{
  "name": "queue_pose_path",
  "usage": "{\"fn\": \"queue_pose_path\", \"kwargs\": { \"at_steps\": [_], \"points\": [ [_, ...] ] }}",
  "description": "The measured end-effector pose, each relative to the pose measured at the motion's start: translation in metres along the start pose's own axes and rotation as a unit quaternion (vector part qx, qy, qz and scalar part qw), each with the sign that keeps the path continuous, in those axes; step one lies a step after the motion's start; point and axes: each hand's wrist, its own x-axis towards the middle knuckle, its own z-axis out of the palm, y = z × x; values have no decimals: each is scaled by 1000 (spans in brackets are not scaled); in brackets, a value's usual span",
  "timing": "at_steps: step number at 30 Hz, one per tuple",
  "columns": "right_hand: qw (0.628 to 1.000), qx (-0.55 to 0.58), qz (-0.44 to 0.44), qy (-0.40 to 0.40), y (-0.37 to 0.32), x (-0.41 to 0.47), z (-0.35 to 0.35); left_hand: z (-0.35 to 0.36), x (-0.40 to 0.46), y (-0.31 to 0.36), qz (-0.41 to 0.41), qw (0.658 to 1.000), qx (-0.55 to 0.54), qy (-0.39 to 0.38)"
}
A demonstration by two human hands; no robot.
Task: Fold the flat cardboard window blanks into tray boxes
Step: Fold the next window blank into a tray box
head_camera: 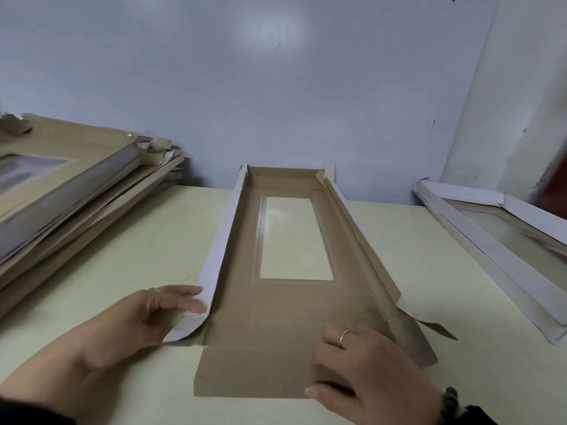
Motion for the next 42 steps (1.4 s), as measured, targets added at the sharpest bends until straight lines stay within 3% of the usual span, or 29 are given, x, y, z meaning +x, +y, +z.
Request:
{"fn": "queue_pose_path", "kwargs": {
  "at_steps": [8, 12, 16, 17, 19, 21, 23, 27, 32, 36, 40, 42],
  "points": [
    [1000, 2, 11, -2, -1, 1, -2, 25, 8, 22, 76, 988, -9, 131],
    [984, 47, 68, 157, 12, 1, -7, 40, 10, 31, 114, 983, 84, 115],
    [888, 104, 304, 330, 52, -18, -22, 42, 11, 30, 110, 979, 105, 133],
    [867, 89, 364, 330, 64, -25, -23, 42, 11, 29, 105, 979, 109, 138],
    [866, 92, 424, 249, 82, -40, -18, 44, 11, 27, 99, 978, 113, 144],
    [896, 167, 390, 129, 91, -49, -11, 44, 11, 28, 98, 977, 117, 147],
    [901, 263, 341, 45, 88, -48, -9, 43, 11, 29, 97, 977, 114, 150],
    [881, 355, 313, -4, 83, -43, -4, 42, 10, 28, 93, 977, 107, 161],
    [830, 449, 332, -13, 86, -45, -12, 40, 10, 28, 89, 980, 104, 145],
    [814, 449, 368, -25, 89, -47, -15, 42, 10, 27, 88, 980, 113, 137],
    [800, 458, 382, 60, 83, -41, -11, 44, 11, 28, 95, 980, 96, 147],
    [812, 425, 383, 117, 76, -36, -7, 44, 11, 26, 98, 980, 94, 144]
  ]
}}
